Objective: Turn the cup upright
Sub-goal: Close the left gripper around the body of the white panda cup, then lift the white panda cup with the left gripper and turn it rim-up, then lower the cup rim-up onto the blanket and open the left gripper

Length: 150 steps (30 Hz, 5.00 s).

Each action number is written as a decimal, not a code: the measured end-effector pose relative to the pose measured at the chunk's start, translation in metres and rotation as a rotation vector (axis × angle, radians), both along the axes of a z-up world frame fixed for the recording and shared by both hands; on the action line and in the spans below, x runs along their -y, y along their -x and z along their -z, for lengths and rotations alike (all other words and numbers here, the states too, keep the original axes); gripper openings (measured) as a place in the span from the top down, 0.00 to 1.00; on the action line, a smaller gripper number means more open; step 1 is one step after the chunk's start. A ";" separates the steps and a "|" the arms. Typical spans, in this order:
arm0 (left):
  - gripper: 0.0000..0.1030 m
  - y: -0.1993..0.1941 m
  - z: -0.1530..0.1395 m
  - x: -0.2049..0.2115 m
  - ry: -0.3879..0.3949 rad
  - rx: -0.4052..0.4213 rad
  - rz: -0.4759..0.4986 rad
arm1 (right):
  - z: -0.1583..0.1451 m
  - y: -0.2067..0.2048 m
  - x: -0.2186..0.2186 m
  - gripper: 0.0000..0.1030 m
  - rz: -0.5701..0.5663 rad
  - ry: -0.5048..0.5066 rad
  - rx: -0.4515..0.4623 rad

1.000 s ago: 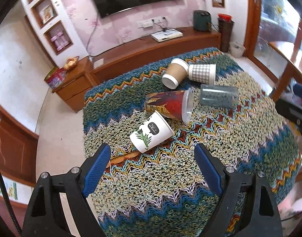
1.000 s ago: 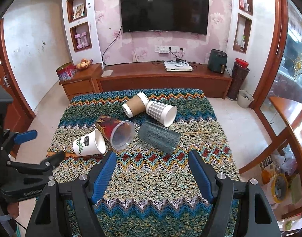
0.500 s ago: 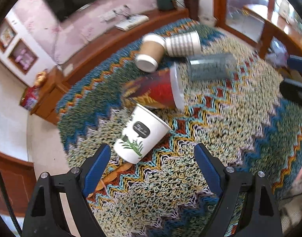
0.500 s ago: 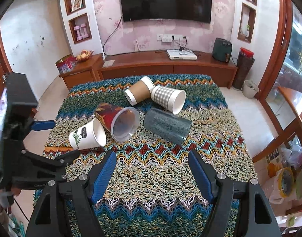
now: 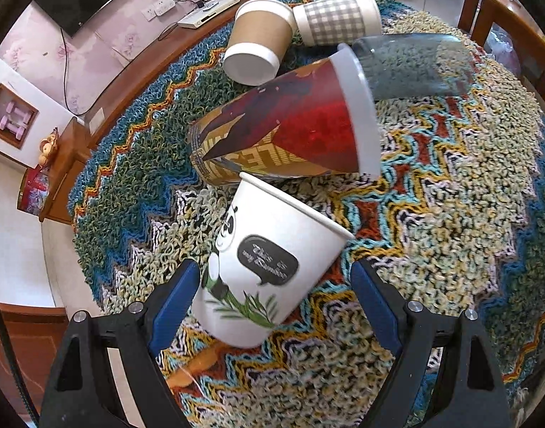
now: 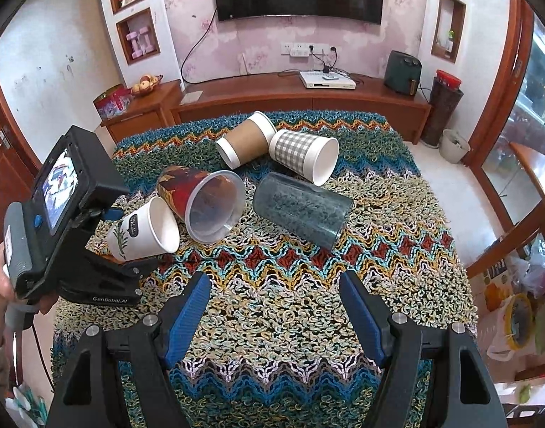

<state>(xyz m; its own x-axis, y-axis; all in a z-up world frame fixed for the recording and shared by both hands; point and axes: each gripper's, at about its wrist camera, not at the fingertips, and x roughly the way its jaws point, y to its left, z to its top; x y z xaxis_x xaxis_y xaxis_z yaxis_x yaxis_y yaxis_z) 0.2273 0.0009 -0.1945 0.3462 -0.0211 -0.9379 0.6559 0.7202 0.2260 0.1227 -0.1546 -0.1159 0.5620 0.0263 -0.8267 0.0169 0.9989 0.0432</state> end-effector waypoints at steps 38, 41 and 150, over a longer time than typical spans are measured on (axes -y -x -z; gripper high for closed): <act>0.29 0.034 -0.047 -0.006 0.169 -0.111 -0.331 | -0.022 0.030 0.018 0.27 0.021 -0.015 0.036; 0.29 0.052 -0.063 -0.004 0.223 -0.131 -0.392 | -0.028 0.041 0.021 0.27 0.024 -0.017 0.047; 0.18 0.206 -0.053 0.008 0.297 -0.061 -0.825 | -0.034 0.119 0.038 0.27 -0.002 0.010 0.019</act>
